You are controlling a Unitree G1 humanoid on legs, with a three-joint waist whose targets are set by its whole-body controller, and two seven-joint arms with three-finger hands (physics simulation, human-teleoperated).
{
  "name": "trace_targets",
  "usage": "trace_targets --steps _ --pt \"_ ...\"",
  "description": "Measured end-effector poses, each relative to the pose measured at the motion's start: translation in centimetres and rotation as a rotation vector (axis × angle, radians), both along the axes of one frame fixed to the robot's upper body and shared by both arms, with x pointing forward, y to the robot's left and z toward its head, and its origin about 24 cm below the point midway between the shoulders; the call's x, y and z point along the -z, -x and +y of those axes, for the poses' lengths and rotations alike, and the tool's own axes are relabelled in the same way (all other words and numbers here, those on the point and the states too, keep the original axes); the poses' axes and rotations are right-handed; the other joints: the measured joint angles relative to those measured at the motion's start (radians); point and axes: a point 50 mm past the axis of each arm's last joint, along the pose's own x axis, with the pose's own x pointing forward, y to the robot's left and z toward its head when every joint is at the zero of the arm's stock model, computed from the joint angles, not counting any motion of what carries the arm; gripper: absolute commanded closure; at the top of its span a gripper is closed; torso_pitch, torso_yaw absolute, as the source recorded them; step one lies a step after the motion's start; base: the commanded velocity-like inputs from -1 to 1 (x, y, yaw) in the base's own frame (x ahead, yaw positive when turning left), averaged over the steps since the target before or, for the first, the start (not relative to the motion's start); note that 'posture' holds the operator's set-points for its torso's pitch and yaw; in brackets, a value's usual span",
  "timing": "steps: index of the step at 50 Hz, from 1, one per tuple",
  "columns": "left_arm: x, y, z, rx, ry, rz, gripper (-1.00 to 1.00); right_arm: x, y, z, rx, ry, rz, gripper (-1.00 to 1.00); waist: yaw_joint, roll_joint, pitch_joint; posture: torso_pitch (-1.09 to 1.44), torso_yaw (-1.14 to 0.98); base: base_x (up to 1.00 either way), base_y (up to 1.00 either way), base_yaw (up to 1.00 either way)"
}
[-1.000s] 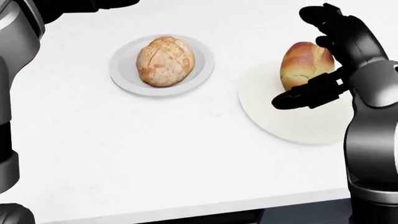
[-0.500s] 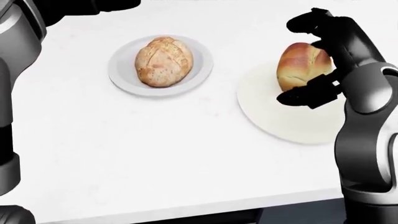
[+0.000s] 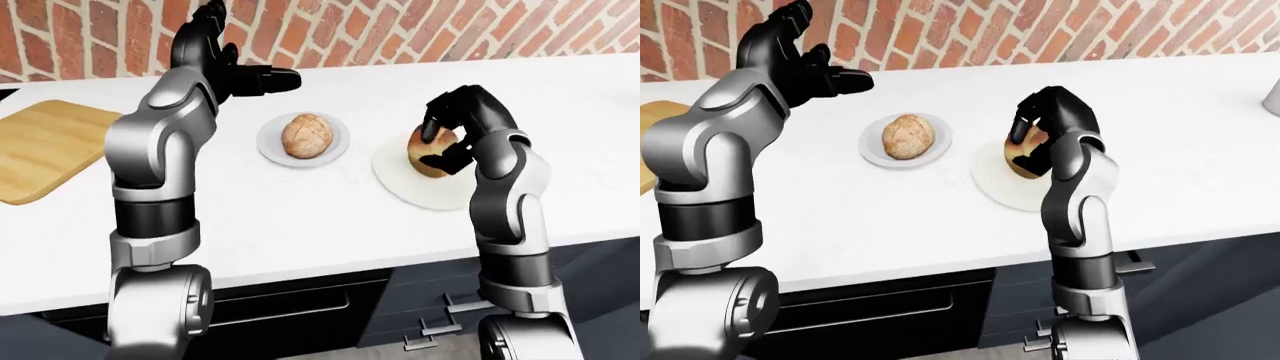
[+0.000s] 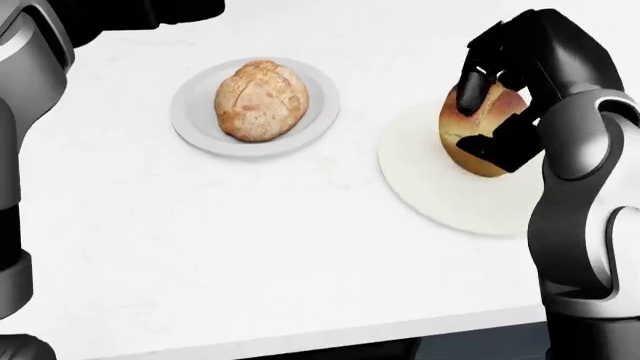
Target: Place all breads on the cutting board.
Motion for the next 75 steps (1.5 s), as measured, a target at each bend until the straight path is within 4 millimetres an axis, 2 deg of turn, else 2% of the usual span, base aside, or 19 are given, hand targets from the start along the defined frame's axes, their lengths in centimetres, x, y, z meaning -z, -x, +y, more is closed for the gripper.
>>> trace_targets --steps 9,14,19,27,35,37,38,40,43,44,45,48,67,75 --pt "-0.3 -0.1 -0.1 0.006 -0.008 -0.007 -1.0 -0.2 -0.7 0.5 -0.018 -0.012 0.012 1.0 -0.001 0.003 0.004 0.0 0.0 0.0 0.0 0.0" --pt "0.5 -0.2 -0.1 0.018 -0.033 0.009 -1.0 -2.5 -1.1 0.5 -0.018 -0.062 -0.027 1.0 0.0 0.009 0.01 0.0 0.0 0.0 0.0 0.0" --pt "1.6 -0.4 0.1 0.028 -0.05 0.038 -1.0 -4.9 -1.0 0.5 -0.017 -0.096 -0.1 1.0 -0.001 0.005 0.009 0.0 0.0 0.0 0.0 0.0" --pt "2.5 -1.2 0.3 0.042 -0.123 0.055 -1.0 -7.1 -1.6 0.7 -0.019 -0.127 -0.127 1.0 0.003 0.002 0.01 0.0 0.0 0.0 0.0 0.0" --pt "2.6 -2.0 -0.5 0.09 -0.191 0.054 -1.0 -8.3 -1.9 0.8 -0.023 -0.135 -0.144 1.0 0.006 -0.001 0.012 0.0 0.0 0.0 0.0 0.0" --pt "2.7 -2.2 -0.5 0.092 -0.199 0.058 -1.0 -8.5 -1.9 0.8 -0.023 -0.135 -0.151 1.0 0.006 -0.002 0.012 0.0 0.0 0.0 0.0 0.0" --pt "2.8 -2.2 -0.5 0.093 -0.202 0.062 -0.87 -8.5 -1.8 0.8 -0.022 -0.134 -0.154 1.0 0.006 -0.002 0.012 0.0 0.0 0.0 0.0 0.0" --pt "3.0 -2.4 -0.5 0.096 -0.213 0.068 -0.75 -8.4 -1.9 0.7 -0.018 -0.133 -0.154 1.0 0.006 -0.002 0.012 0.0 0.0 0.0 0.0 0.0" --pt "3.3 -2.6 -0.8 0.108 -0.235 0.077 -0.67 -8.3 -2.0 0.6 -0.012 -0.134 -0.148 1.0 0.007 -0.003 0.012 0.0 0.0 0.0 0.0 0.0" --pt "3.4 -2.7 -0.9 0.114 -0.238 0.079 -0.55 -8.3 -2.0 0.6 -0.012 -0.134 -0.147 1.0 0.007 -0.003 0.012 0.0 0.0 0.0 0.0 0.0" --pt "3.4 -2.7 -1.1 0.122 -0.241 0.081 -0.53 -8.2 -2.0 0.6 -0.012 -0.133 -0.146 1.0 0.007 -0.003 0.012 0.0 0.0 0.0 0.0 0.0" --pt "3.7 -2.9 -1.6 0.143 -0.247 0.088 -0.26 -8.2 -2.0 0.7 -0.017 -0.127 -0.147 1.0 0.007 -0.004 0.012 0.0 0.0 0.0 0.0 0.0" --pt "5.8 -3.3 -3.5 0.201 -0.293 0.12 -0.36 -7.1 -1.6 0.3 -0.009 -0.128 -0.142 1.0 0.007 -0.009 0.009 0.0 0.0 0.0 0.0 0.0" --pt "6.6 -3.4 -4.1 0.218 -0.335 0.123 -0.33 -6.8 -1.7 0.5 -0.014 -0.129 -0.137 1.0 0.008 -0.012 0.007 0.0 0.0 0.0 0.0 0.0"
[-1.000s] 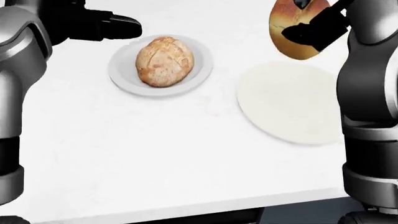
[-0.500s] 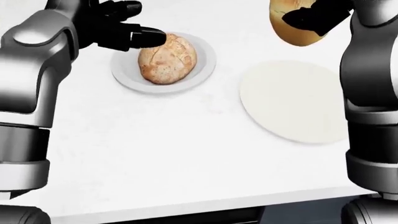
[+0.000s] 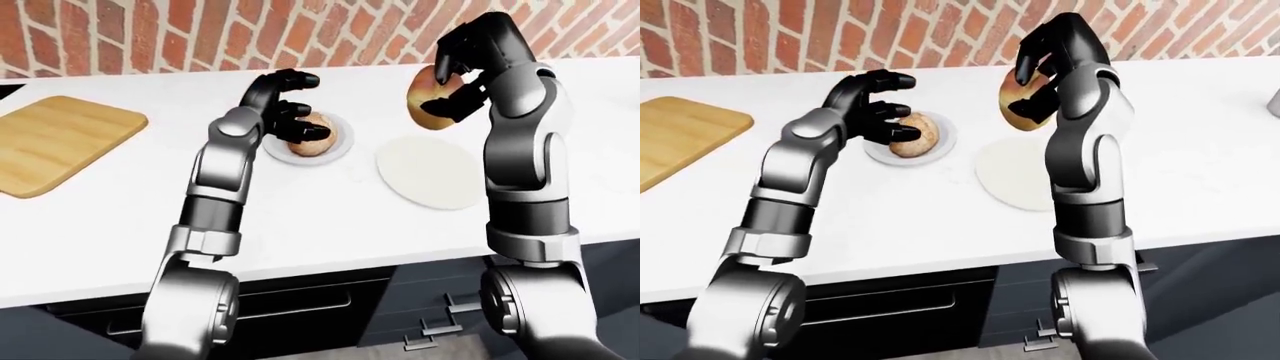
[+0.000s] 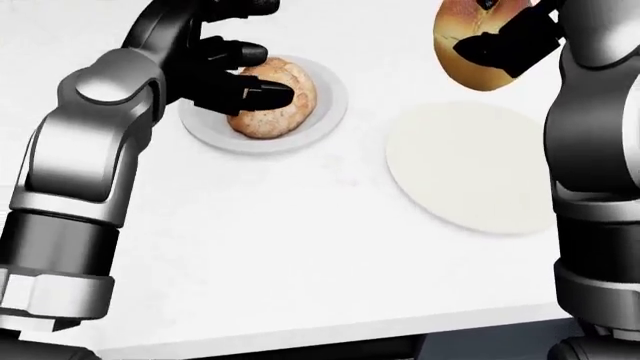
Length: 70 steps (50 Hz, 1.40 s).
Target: Place all breads on the cutting board.
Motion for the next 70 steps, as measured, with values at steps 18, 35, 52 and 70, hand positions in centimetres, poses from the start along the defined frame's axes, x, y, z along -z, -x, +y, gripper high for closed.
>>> trace_targets --steps 18,35,52,70 --pt "-0.5 -0.5 0.3 -0.017 -0.006 -0.005 -0.44 0.7 0.0 -0.1 0.0 0.005 0.007 1.0 0.0 -0.001 0.002 0.0 0.0 0.0 0.0 0.0" --pt "1.5 -1.1 0.6 -0.037 -0.033 0.023 -0.7 0.8 0.0 0.2 -0.007 0.013 -0.001 1.0 0.0 -0.003 -0.002 0.0 0.0 0.0 0.0 0.0" --pt "2.5 -1.7 0.2 -0.042 -0.073 0.022 -0.51 1.3 0.4 0.2 -0.011 0.009 -0.006 1.0 0.001 -0.004 -0.007 0.0 0.0 0.0 0.0 0.0" --pt "2.7 -1.9 -0.8 -0.027 -0.125 0.003 -0.42 0.7 0.7 0.1 -0.013 0.008 -0.024 1.0 0.002 -0.005 -0.01 0.0 0.0 0.0 0.0 0.0"
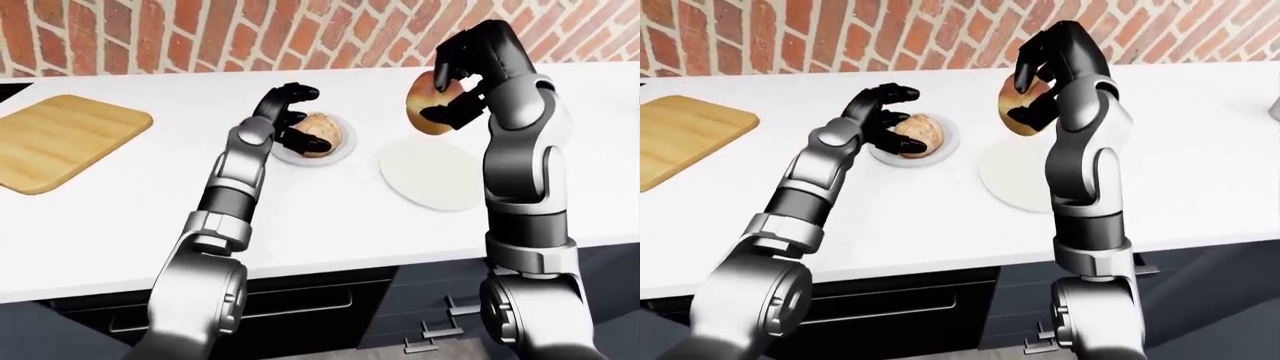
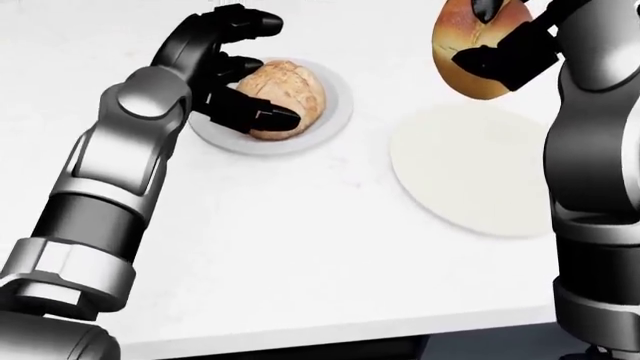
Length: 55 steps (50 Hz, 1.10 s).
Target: Place all breads on the cutting board.
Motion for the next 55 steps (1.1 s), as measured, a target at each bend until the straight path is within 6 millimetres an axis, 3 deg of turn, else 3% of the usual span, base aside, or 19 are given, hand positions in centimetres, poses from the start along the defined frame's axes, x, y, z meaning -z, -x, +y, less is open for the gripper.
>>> trace_targets --steps 13,18,31,33,36,46,50,55 --pt "0.3 0.0 -0.2 0.003 -0.028 -0.026 -0.32 0.4 0.0 -0.2 0.006 -0.008 0.004 1.0 0.0 0.001 -0.004 0.0 0.0 0.0 0.0 0.0" --pt "0.3 0.0 -0.3 -0.002 -0.035 -0.034 0.04 0.4 -0.1 -0.1 0.005 -0.01 0.001 1.0 0.001 0.001 -0.007 0.0 0.0 0.0 0.0 0.0" --pt "0.4 -0.1 -0.4 0.0 -0.045 -0.045 0.16 0.3 -0.2 0.0 0.0 -0.009 -0.003 1.0 0.0 0.001 -0.007 0.0 0.0 0.0 0.0 0.0" --pt "0.4 -0.1 -0.4 -0.002 -0.044 -0.045 0.22 0.2 -0.2 0.0 0.0 -0.008 -0.004 1.0 0.0 0.001 -0.006 0.0 0.0 0.0 0.0 0.0" --pt "0.4 -0.2 -0.3 -0.01 -0.038 -0.04 0.47 0.1 -0.1 0.0 0.002 -0.011 -0.009 1.0 -0.001 0.001 -0.005 0.0 0.0 0.0 0.0 0.0" --pt "0.0 -0.9 0.8 -0.074 0.074 0.02 0.51 0.9 -0.3 0.1 0.002 -0.016 0.006 1.0 -0.001 0.0 0.005 0.0 0.0 0.0 0.0 0.0" --pt "-1.7 -1.1 1.4 -0.104 0.138 0.017 0.51 1.0 -0.3 0.1 0.003 -0.02 0.003 1.0 -0.002 -0.002 0.01 0.0 0.0 0.0 0.0 0.0" --pt "-5.8 -1.2 2.1 -0.122 0.216 -0.054 0.52 0.9 -0.8 0.0 0.007 -0.051 0.012 1.0 -0.004 0.002 0.01 0.0 0.0 0.0 0.0 0.0"
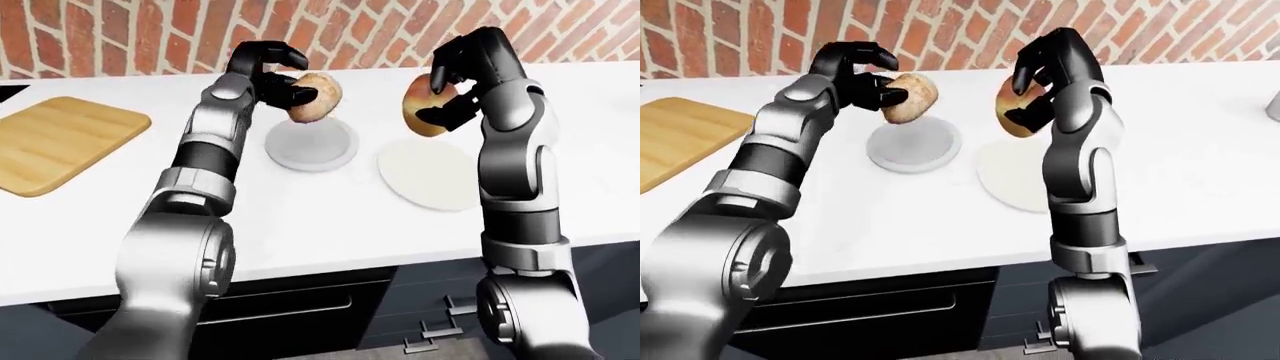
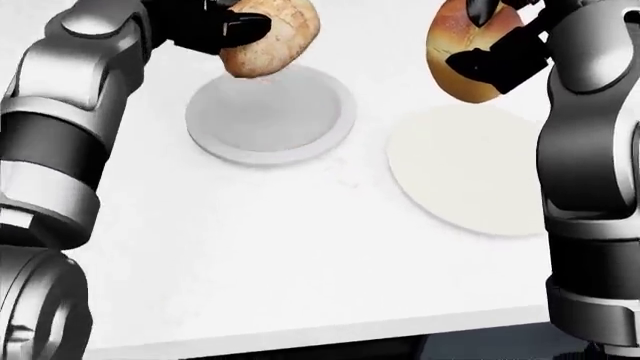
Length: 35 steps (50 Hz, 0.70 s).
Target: Place all breads on the cutting board.
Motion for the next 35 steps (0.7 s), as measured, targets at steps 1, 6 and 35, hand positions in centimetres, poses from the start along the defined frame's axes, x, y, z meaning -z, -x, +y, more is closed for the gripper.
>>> trace_targets --steps 1,6,35 --pt "-0.8 0.0 0.2 -0.004 0.011 -0.015 0.51 -0.2 -0.1 0.0 0.0 -0.018 0.0 1.0 -0.001 0.002 0.0 0.0 0.0 0.0 0.0 0.0" --pt "-3.8 0.4 1.3 -0.024 0.047 -0.065 0.55 -1.4 -0.6 -0.4 -0.019 -0.26 0.001 1.0 -0.001 0.01 -0.003 0.0 0.0 0.0 0.0 0.0" --pt "-6.1 2.1 5.9 -0.108 0.127 -0.107 0.79 -7.2 -1.5 0.0 -0.139 -0.67 0.048 1.0 0.003 0.01 0.014 0.0 0.0 0.0 0.0 0.0"
